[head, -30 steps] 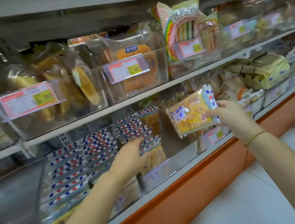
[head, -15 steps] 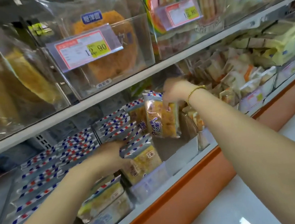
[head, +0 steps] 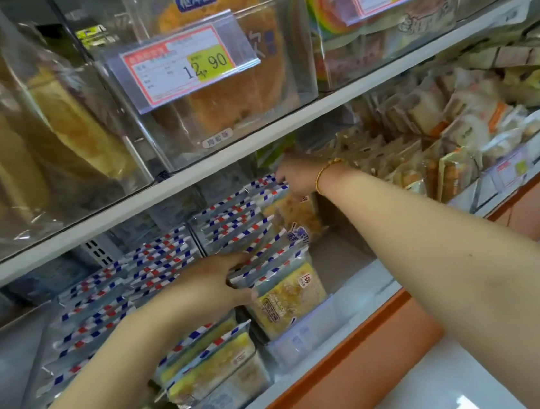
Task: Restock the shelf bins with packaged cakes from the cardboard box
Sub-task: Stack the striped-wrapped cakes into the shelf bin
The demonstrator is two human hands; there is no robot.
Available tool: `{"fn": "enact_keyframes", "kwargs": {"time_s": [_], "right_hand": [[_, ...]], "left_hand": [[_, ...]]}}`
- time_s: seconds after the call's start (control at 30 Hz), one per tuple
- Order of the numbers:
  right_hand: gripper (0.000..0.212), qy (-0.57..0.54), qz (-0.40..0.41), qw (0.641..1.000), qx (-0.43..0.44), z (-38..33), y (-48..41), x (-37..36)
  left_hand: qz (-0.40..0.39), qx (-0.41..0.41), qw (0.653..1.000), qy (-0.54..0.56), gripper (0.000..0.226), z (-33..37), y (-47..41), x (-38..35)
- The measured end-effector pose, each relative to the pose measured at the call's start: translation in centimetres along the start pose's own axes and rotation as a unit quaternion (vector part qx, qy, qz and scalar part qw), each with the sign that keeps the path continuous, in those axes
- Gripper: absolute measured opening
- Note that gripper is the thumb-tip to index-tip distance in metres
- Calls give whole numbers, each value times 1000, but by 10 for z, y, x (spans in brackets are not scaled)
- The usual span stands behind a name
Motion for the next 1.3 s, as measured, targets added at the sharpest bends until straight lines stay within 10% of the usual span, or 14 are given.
{"fn": "enact_keyframes", "kwargs": {"time_s": [0.13,0.3,0.5,0.63,0.83,0.97,1.3], "right_hand": [[22,73,178,981,-31,-4,2,-16],[13,-100,-29,994,11,-9,14,-38],[46,-115,-54,991,47,-14,31,-32],[26,-67,-88,994,9,-26,37,-17],[31,36,163,985,-28,-90,120,40],[45,15,208,974,85,-179,195,47],[29,-27,-33,928,370,-387,256,36]], "left_hand": [[-8,-4,1000,15,70,0,2,2],[-12,-8,1000,28,68,-3,4,2],[-7,-25,999,41,66,-1,9,4],[32,-42,996,66,57,-3,31,11],[159,-59,976,134,33,-37,112,3],[261,14,935,239,8,-88,196,-24],[256,211,898,290,18,-260,409,-87]]}}
Point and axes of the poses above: each hand's wrist, its own y-axis away from the middle knuckle, its own x-axis out of the back of the hand, z = x × y, the point moved 2 cm from there along -y, towards the middle knuckle, and after that the axes turned 6 degrees about x, right-handed, at the moved point
